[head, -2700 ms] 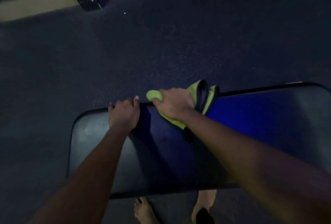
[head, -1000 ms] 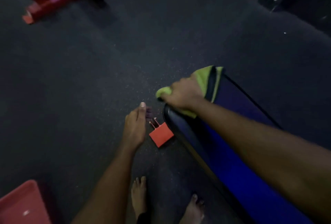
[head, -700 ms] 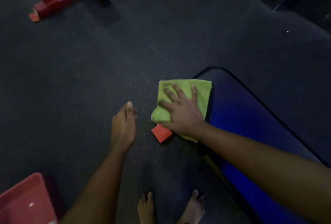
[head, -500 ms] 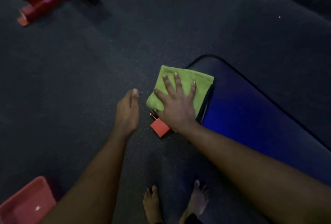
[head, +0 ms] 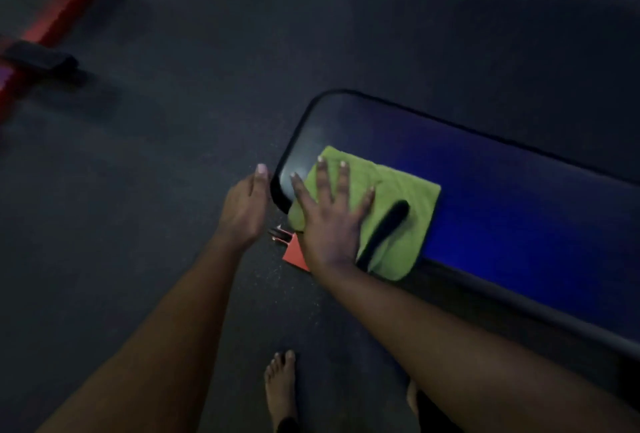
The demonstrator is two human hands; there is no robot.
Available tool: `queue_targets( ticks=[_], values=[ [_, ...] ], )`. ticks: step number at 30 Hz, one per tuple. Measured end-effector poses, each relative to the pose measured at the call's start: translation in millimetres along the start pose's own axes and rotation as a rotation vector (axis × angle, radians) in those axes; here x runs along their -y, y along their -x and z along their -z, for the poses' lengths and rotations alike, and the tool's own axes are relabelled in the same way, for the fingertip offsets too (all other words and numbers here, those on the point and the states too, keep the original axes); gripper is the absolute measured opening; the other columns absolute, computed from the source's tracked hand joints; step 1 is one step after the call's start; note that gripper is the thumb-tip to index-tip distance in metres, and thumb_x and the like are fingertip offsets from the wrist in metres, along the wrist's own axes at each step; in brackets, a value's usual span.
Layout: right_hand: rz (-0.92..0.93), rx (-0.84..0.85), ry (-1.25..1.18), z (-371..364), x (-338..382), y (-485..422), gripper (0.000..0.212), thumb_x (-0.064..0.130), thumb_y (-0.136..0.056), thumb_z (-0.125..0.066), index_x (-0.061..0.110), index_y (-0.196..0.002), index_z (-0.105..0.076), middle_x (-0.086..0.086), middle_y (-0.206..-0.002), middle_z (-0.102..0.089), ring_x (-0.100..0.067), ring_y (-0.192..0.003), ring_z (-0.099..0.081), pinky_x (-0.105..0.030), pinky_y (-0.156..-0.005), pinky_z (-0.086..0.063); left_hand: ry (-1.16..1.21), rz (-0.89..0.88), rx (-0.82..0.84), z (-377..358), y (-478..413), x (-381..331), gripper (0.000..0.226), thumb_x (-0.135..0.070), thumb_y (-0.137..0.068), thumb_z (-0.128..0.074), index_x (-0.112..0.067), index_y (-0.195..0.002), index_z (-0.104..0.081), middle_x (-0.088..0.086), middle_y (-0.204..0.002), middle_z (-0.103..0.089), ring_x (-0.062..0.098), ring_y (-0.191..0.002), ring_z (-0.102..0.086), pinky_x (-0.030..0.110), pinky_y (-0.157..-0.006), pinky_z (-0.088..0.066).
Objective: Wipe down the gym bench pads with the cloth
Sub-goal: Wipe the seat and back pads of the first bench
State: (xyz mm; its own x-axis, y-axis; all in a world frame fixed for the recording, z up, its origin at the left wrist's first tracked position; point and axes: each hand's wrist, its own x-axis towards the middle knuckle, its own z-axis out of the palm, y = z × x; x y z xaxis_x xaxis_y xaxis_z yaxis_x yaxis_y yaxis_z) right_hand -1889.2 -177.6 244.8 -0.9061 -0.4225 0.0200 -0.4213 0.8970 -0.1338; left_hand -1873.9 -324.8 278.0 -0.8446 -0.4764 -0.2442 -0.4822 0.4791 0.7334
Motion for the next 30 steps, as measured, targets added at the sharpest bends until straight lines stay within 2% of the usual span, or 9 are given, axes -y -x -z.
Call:
queue_targets(
  ticks=[3, 6, 10, 15, 20, 23, 25, 27, 30],
  values=[
    [0.032, -0.077, -0.011, -8.5, -17.7, 20.4, 0.086, 0.033, -0.084, -0.069, 0.039, -0.158, -0.027, -0.006, -0.171, -0.011, -0.038, -0.156, -0.008, -0.068, -0.118, 0.001, -0.164, -0.204, -0.014, -7.1, 4.0, -3.6, 0.047, -0.043, -0.105, -0.025, -0.013, -0.099, -0.06, 0.009, -0.106, -0.064, 0.027, -0.1, -0.058, 0.041, -0.085, -0.044],
    [0.003, -0.115, 0.007, -6.5, -51.3, 51.3, 0.087, 0.049, -0.079, -0.063, 0.04, -0.157, -0.027, -0.003, -0.17, -0.017, -0.034, -0.156, -0.011, -0.064, -0.118, 0.002, -0.348, -0.401, 0.053, -22.1, 6.5, -17.4, 0.051, -0.039, -0.102, -0.024, -0.009, -0.127, -0.057, 0.011, -0.139, -0.052, 0.029, -0.131, -0.044, 0.045, -0.105, -0.038],
    [-0.202, -0.158, 0.051, -12.5, -95.6, 95.4, 0.087, 0.061, -0.077, -0.052, 0.043, -0.158, -0.025, 0.001, -0.171, -0.014, -0.03, -0.157, -0.009, -0.066, -0.116, -0.003, -0.508, -0.63, 0.178, -49.1, 8.6, -36.8, 0.053, -0.038, -0.104, -0.023, -0.012, -0.145, -0.046, 0.005, -0.154, -0.039, 0.024, -0.142, -0.033, 0.047, -0.115, -0.029],
    [-0.76, -0.35, -0.105, -26.3, -127.4, 138.7, 0.081, 0.066, -0.082, -0.053, 0.049, -0.156, -0.027, 0.004, -0.172, -0.003, -0.026, -0.158, 0.0, -0.069, -0.112, -0.007, -0.543, -0.766, 0.301, -74.6, 7.2, -54.3, 0.055, -0.041, -0.105, -0.02, -0.015, -0.146, -0.045, 0.001, -0.156, -0.038, 0.021, -0.146, -0.029, 0.048, -0.116, -0.027],
    [-1.354, -0.865, -0.7, -25.5, -75.6, 85.9, 0.082, 0.054, -0.086, -0.06, 0.041, -0.159, -0.026, -0.008, -0.171, 0.013, -0.027, -0.157, 0.015, -0.061, -0.124, -0.008, -0.504, -0.885, 0.444, -103.5, -2.0, -87.9, 0.057, -0.045, -0.105, -0.018, -0.015, -0.145, -0.046, 0.001, -0.155, -0.039, 0.021, -0.144, -0.031, 0.048, -0.116, -0.027],
    [-1.406, -1.074, -0.96, -14.2, -67.5, 63.9, 0.082, 0.053, -0.087, -0.06, 0.04, -0.16, -0.024, -0.002, -0.169, 0.023, -0.013, -0.155, 0.02, -0.031, -0.127, -0.01, -0.519, -0.926, 0.487, -125.0, -10.3, -114.8, 0.057, -0.045, -0.104, -0.019, -0.015, -0.145, -0.047, 0.002, -0.154, -0.041, 0.021, -0.142, -0.033, 0.049, -0.114, -0.03],
    [-1.401, -1.15, -0.961, -9.9, -107.0, 80.5, 0.081, 0.04, -0.089, -0.066, 0.04, -0.159, -0.027, -0.003, -0.168, 0.025, -0.021, -0.157, 0.012, -0.039, -0.126, -0.02, -0.55, -0.954, 0.53, -145.1, -5.6, -132.3, 0.058, -0.046, -0.105, -0.018, -0.018, -0.148, -0.043, 0.0, -0.157, -0.037, 0.02, -0.145, -0.029, 0.049, -0.116, -0.029],
    [-1.546, -1.238, -0.94, 0.9, -173.6, 103.5, 0.078, 0.026, -0.091, -0.069, 0.034, -0.159, -0.032, -0.011, -0.17, 0.016, -0.029, -0.158, -0.002, -0.046, -0.124, -0.026, -0.556, -0.983, 0.554, -164.3, 3.2, -146.4, 0.057, -0.046, -0.105, -0.017, -0.019, -0.15, -0.041, -0.001, -0.159, -0.033, 0.019, -0.146, -0.026, 0.048, -0.117, -0.026],
    [-1.686, -1.251, -0.972, 21.0, -239.6, 136.3, 0.075, 0.029, -0.096, -0.068, 0.04, -0.159, -0.027, -0.008, -0.171, 0.01, -0.027, -0.156, -0.01, -0.035, -0.12, -0.03, -0.55, -1.023, 0.617, -200.9, 27.1, -169.4, 0.055, -0.044, -0.106, -0.019, -0.02, -0.15, -0.039, -0.002, -0.16, -0.031, 0.017, -0.148, -0.023, 0.047, -0.119, -0.023]
  ],
)
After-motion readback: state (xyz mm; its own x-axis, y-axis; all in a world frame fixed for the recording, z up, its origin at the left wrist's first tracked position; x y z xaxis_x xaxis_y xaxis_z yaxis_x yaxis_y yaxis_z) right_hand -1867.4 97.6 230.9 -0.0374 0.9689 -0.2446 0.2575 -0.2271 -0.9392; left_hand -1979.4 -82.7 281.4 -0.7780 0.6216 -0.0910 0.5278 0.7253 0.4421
